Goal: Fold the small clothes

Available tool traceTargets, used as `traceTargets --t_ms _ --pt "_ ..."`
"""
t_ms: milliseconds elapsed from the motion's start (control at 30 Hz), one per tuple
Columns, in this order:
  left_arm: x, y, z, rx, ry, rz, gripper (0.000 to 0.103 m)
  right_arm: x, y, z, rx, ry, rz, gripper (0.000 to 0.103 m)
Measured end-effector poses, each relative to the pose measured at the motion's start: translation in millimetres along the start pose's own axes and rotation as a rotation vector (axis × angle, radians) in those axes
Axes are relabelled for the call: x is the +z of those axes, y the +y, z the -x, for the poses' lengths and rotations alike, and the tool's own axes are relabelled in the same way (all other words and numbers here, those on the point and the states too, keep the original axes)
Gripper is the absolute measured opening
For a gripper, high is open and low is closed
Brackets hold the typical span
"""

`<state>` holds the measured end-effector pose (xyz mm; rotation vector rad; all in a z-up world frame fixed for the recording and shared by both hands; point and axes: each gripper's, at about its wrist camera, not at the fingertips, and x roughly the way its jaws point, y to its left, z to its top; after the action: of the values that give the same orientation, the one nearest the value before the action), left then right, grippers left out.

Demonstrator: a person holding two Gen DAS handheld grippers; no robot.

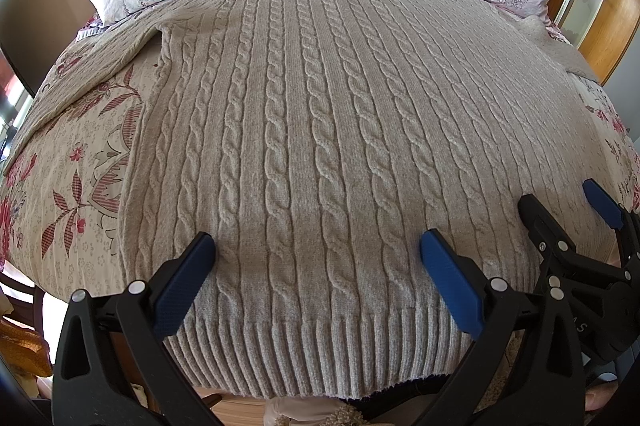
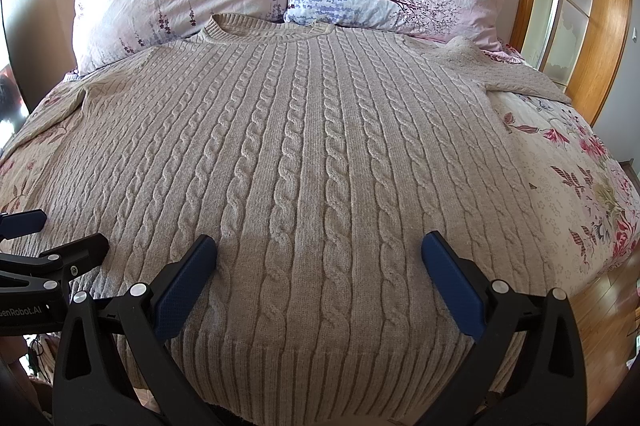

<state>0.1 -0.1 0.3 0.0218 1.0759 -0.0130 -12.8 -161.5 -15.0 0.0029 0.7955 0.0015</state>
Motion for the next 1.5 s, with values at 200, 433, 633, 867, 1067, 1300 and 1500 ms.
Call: traceTargets --t_ms 200,433,633,867,1067,1300,1500 --pt "6 0 0 -0.001 0.017 -0.004 0.101 2 1 -1 0.005 0.009 0.006 0.102" --pt "6 0 -1 -0.003 0.022 -0.007 0.101 3 2 -3 0.008 0.025 0.013 0.102" --pt "7 0 -2 -0.006 0.032 -0.011 0.101 4 2 -5 0.044 0.020 0.061 0.102" --pt "14 4 -5 -0.021 0.033 -0.021 0.101 16 -17 -12 0.157 0.014 0.084 0.102" --pt "37 17 -4 -0.053 -0.055 -0.006 0.101 65 -87 -14 0.195 -0.060 -0.131 0.102" --pt "79 34 20 -0.130 -0.280 -0.001 0.101 135 -215 -41 0.121 -0.144 -0.468 0.077" --pt "123 36 16 -0.168 -0.303 0.019 0.101 141 -327 -106 0.110 -0.033 -0.867 0.054"
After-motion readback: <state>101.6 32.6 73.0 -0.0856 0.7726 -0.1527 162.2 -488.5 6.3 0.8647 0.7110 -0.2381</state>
